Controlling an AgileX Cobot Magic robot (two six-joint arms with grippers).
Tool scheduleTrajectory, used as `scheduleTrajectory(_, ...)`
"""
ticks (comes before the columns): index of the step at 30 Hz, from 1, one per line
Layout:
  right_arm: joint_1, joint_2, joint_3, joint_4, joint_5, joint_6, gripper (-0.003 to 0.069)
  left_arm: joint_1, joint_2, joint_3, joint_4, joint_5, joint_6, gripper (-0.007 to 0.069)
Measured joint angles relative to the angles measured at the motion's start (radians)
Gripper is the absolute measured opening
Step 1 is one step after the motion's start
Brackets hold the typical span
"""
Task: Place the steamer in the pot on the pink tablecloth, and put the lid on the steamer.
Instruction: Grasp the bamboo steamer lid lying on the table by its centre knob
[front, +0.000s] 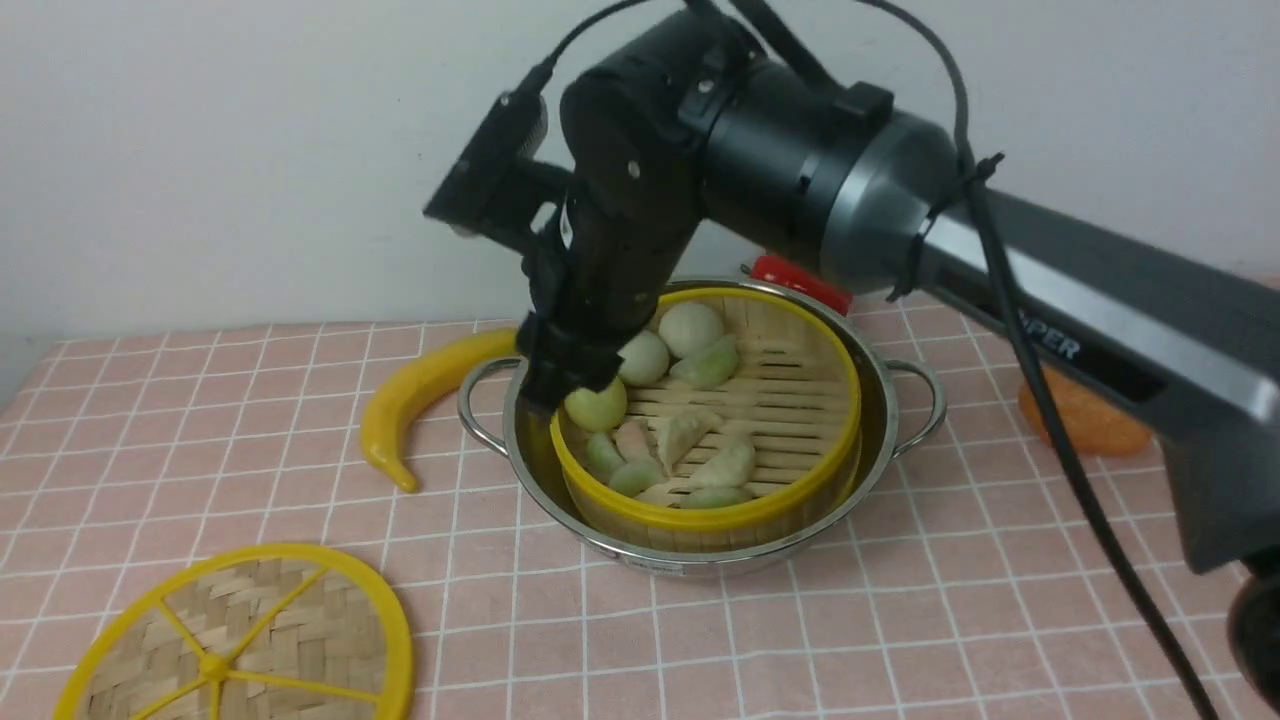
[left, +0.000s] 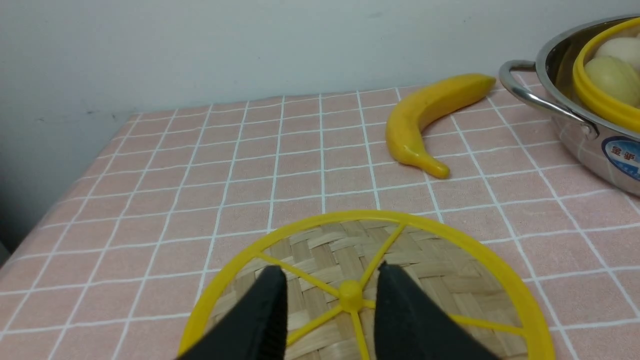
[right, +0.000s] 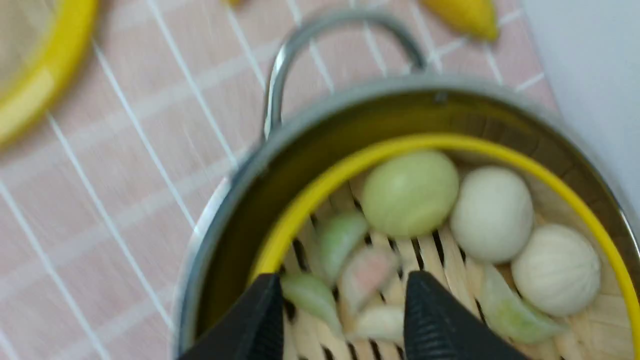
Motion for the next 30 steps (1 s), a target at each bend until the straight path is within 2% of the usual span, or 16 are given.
scheduleTrajectory(2, 0.0, -0.011, -0.045, 0.066, 0.0, 0.048, 0.0244, 0.0, 0.0, 0.0, 0.0, 0.0, 0.0, 0.0243)
scheduleTrajectory(5, 0.0, -0.035, -0.096, 0.175, 0.0, 0.092, 0.0066, 0.0, 0.0, 0.0, 0.0, 0.0, 0.0, 0.0243)
scheduleTrajectory(7, 0.0, -0.055, -0.123, 0.247, 0.001, 0.117, -0.0006, 0.0, 0.0, 0.0, 0.0, 0.0, 0.0, 0.0243)
scheduleTrajectory(10, 0.0, -0.08, -0.14, 0.293, 0.001, 0.127, -0.0014, 0.0, 0.0, 0.0, 0.0, 0.0, 0.0, 0.0243)
scheduleTrajectory(23, 0.0, -0.11, -0.149, 0.347, 0.002, 0.129, -0.0005, 0.0, 0.0, 0.0, 0.0, 0.0, 0.0, 0.0243)
scheduleTrajectory(30, 0.0, -0.137, -0.074, 0.29, 0.0, 0.129, 0.0006, 0.0, 0.0, 0.0, 0.0, 0.0, 0.0, 0.0243)
